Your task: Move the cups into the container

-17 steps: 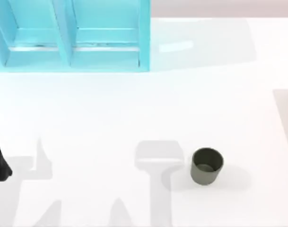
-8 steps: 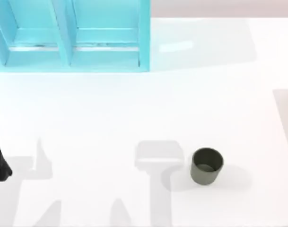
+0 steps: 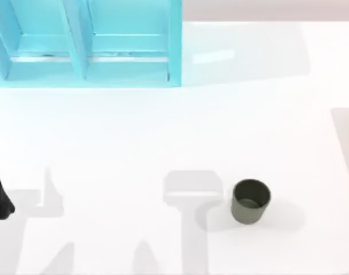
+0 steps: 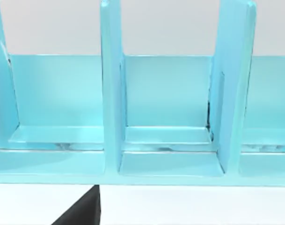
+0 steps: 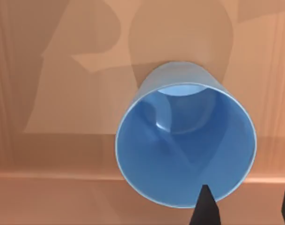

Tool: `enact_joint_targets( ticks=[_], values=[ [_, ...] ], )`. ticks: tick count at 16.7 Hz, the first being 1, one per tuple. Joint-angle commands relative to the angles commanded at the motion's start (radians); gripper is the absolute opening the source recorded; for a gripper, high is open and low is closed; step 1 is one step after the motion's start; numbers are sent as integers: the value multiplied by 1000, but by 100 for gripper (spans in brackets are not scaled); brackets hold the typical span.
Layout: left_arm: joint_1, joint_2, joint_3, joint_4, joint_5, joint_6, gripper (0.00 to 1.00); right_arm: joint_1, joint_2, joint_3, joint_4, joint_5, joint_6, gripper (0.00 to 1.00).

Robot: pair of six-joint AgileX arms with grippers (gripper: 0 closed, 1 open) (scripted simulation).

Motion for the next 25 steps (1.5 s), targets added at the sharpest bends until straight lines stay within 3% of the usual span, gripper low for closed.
enact_joint_targets(
  ticks=[5, 6, 16, 25],
  values=[
    [0, 0, 0, 0, 0, 0, 100, 0, 0, 0, 0, 0, 0, 98],
    [0, 0, 0, 0, 0, 0, 100, 0, 0, 0, 0, 0, 0, 100],
    [0, 0, 0, 0, 0, 0, 100, -3, 1, 17, -16, 0, -1, 100],
    [0, 0, 0, 0, 0, 0, 100, -9, 2, 365, -365, 1, -5, 100]
  ],
)
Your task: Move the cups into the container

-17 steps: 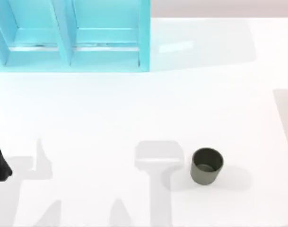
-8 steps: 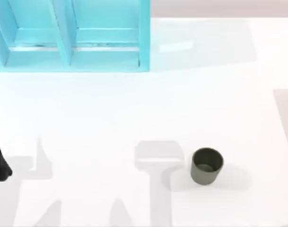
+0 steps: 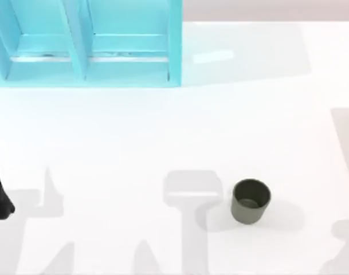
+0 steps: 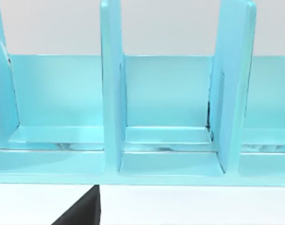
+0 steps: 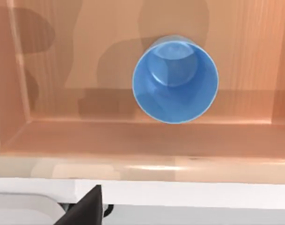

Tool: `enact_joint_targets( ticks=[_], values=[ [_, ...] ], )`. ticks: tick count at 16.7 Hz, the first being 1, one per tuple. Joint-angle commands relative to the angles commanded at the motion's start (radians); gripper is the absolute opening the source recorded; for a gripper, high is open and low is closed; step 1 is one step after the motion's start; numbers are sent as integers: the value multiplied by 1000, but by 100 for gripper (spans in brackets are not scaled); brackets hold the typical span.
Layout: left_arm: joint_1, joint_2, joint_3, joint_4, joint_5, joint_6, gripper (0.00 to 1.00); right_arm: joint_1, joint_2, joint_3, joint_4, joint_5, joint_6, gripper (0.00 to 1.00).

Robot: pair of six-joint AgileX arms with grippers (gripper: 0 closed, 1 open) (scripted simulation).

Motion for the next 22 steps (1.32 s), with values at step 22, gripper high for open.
enact_joint_targets(
  ticks=[22],
  values=[
    [0, 0, 0, 0, 0, 0, 100, 995, 170, -17, 159, 42, 990, 100]
  ],
)
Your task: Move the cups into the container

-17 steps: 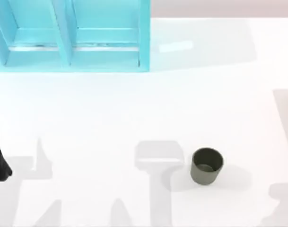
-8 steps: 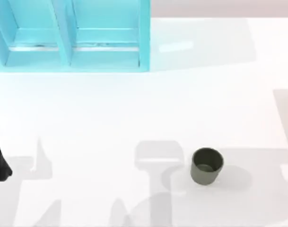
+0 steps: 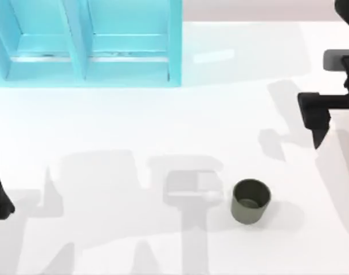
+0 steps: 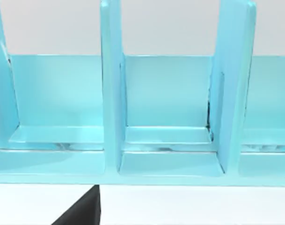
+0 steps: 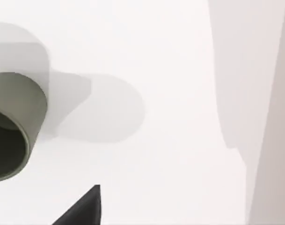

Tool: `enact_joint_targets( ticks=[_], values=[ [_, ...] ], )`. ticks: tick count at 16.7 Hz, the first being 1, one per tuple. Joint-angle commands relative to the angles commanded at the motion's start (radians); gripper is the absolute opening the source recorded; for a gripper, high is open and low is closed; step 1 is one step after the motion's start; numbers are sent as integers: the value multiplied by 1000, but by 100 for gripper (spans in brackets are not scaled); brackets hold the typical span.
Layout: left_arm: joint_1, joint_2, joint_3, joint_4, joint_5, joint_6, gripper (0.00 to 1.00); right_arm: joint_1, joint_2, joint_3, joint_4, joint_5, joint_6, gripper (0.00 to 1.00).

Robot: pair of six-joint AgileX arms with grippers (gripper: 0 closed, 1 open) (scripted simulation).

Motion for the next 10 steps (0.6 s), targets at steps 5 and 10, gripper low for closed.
enact_joint_targets(
  ticks=[5, 10],
  values=[
    [0, 0, 0, 0, 0, 0, 100, 275, 14, -36, 93, 7, 272, 100],
    [0, 0, 0, 0, 0, 0, 100, 312, 11, -42, 113, 8, 309, 100]
  ],
)
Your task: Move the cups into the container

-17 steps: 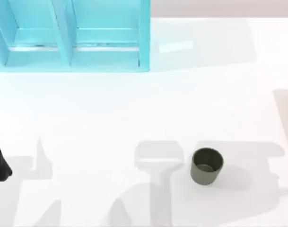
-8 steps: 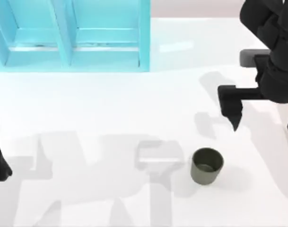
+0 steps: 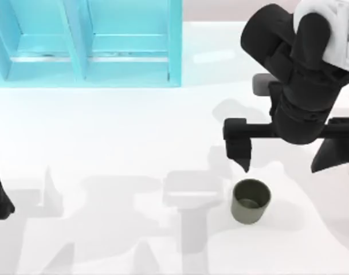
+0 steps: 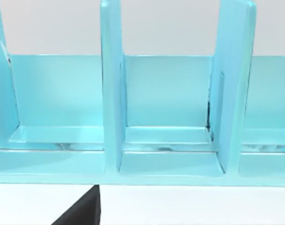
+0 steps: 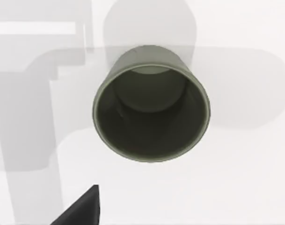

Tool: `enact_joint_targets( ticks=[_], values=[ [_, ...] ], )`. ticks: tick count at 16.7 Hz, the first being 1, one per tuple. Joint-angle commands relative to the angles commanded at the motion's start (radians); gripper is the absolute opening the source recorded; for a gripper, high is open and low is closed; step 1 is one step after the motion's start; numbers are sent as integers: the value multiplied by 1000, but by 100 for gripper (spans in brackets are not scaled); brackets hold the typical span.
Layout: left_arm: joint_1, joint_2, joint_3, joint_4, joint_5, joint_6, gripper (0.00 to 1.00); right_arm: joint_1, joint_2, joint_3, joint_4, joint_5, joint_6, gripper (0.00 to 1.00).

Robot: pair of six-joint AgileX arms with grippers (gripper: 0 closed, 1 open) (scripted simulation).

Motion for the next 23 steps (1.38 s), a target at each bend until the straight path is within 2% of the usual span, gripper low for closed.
enact_joint_targets(
  ticks=[4, 12, 17, 23],
  values=[
    [0, 0, 0, 0, 0, 0, 100, -2, 9, -32, 37, 0, -2, 100],
    [0, 0, 0, 0, 0, 0, 100, 3, 96, -269, 368, 0, 5, 100],
    [0, 0, 0, 0, 0, 0, 100, 4, 101, -282, 383, 0, 5, 100],
    [0, 0, 0, 0, 0, 0, 100, 4, 101, -282, 383, 0, 5, 55]
  ],
)
